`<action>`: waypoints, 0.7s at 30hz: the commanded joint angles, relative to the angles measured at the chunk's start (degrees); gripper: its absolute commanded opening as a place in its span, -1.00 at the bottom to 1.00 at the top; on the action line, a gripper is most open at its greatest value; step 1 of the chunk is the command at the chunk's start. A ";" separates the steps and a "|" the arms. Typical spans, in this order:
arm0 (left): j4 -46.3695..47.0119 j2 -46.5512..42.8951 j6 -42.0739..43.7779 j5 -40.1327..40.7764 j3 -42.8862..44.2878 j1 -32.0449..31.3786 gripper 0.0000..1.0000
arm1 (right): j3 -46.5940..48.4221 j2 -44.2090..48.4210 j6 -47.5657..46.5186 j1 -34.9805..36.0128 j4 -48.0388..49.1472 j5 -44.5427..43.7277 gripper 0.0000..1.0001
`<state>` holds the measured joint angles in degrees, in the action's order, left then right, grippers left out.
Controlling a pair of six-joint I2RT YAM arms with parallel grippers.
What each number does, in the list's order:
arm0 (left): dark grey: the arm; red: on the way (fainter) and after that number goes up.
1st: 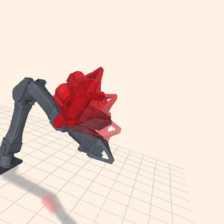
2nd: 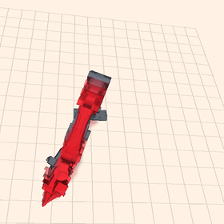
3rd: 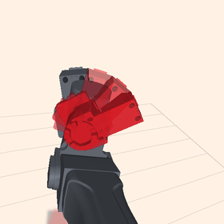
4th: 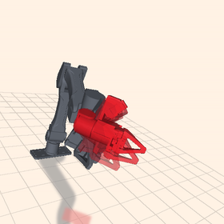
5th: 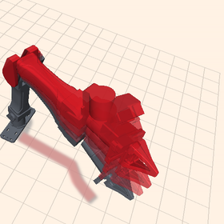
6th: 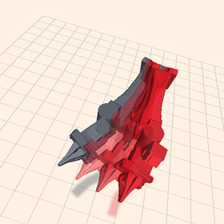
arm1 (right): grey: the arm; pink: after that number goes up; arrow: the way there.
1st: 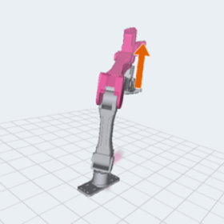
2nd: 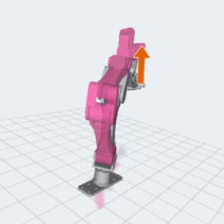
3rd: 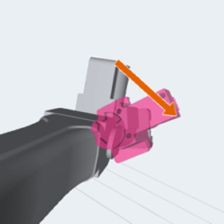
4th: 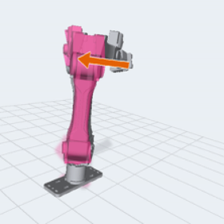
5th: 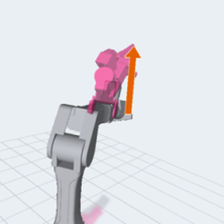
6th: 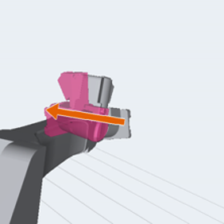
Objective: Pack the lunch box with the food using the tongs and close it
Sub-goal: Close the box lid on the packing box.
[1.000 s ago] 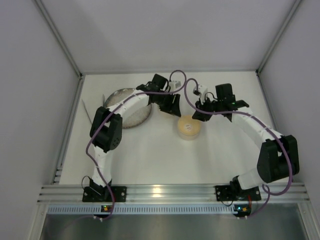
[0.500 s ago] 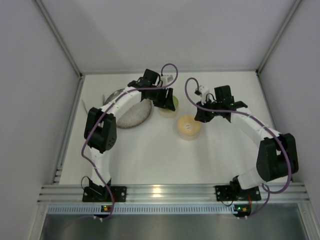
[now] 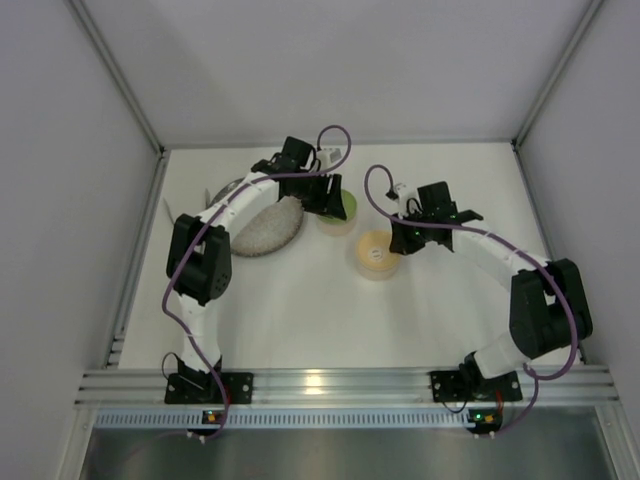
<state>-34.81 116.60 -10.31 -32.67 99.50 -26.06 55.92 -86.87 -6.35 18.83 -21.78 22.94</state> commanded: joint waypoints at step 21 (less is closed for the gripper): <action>-3.95 -8.93 28.51 -13.29 -8.27 -0.48 0.75 | -2.48 4.17 24.73 -16.43 5.88 16.16 0.12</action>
<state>-38.28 111.77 2.52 -37.36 94.74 -25.12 56.34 -83.68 14.83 7.29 -20.47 30.44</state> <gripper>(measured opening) 0.852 0.554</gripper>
